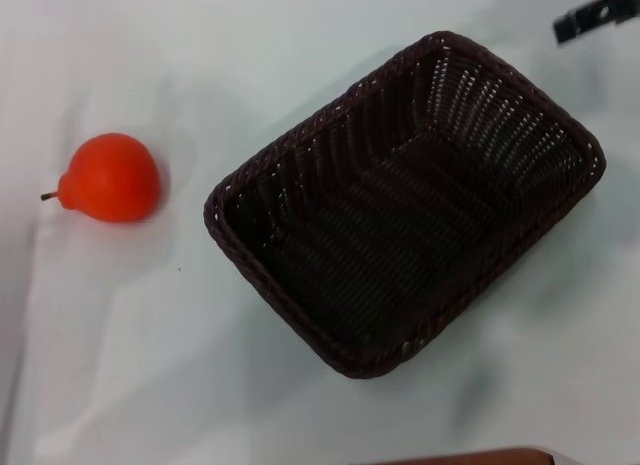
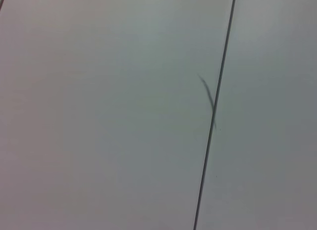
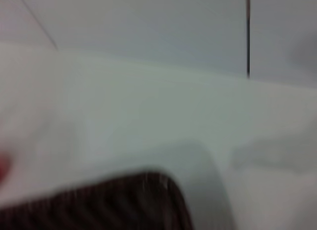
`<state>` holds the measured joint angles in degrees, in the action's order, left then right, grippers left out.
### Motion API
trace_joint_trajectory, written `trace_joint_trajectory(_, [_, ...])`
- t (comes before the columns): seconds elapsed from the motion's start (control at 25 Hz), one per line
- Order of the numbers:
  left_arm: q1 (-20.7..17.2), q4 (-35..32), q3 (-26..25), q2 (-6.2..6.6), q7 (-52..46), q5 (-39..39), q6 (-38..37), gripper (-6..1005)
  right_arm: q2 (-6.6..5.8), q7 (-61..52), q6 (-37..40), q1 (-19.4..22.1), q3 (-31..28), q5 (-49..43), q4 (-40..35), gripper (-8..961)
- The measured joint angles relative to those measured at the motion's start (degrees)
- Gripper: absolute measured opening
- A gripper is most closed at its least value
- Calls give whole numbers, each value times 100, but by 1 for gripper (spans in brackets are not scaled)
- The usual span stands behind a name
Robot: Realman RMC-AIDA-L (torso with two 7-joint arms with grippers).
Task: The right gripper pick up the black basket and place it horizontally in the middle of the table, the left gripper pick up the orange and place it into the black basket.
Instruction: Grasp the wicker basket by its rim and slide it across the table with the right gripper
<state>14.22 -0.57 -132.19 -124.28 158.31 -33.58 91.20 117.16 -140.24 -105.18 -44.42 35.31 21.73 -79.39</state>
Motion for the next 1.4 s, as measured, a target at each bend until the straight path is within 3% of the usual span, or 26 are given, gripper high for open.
trace_joint_trajectory(0.48, [-43, 4, -8, 0, -56, 0, -122, 887, 49, -37, 817, -120, 457, -83, 1488, 941])
trace_joint_trajectory(0.8, [-7, 4, -8, 0, -56, 0, -211, 887, 111, -12, 1671, -140, 655, -87, 2365, 887])
trace_joint_trajectory(1.2, [12, 43, -8, 8, -60, -5, -290, 885, 167, -1, 1721, -75, 669, 56, 2392, 436])
trace_joint_trajectory(1.4, [8, 60, -8, 18, -62, -5, -316, 881, 211, -82, 1701, -75, 662, 63, 2362, 258])
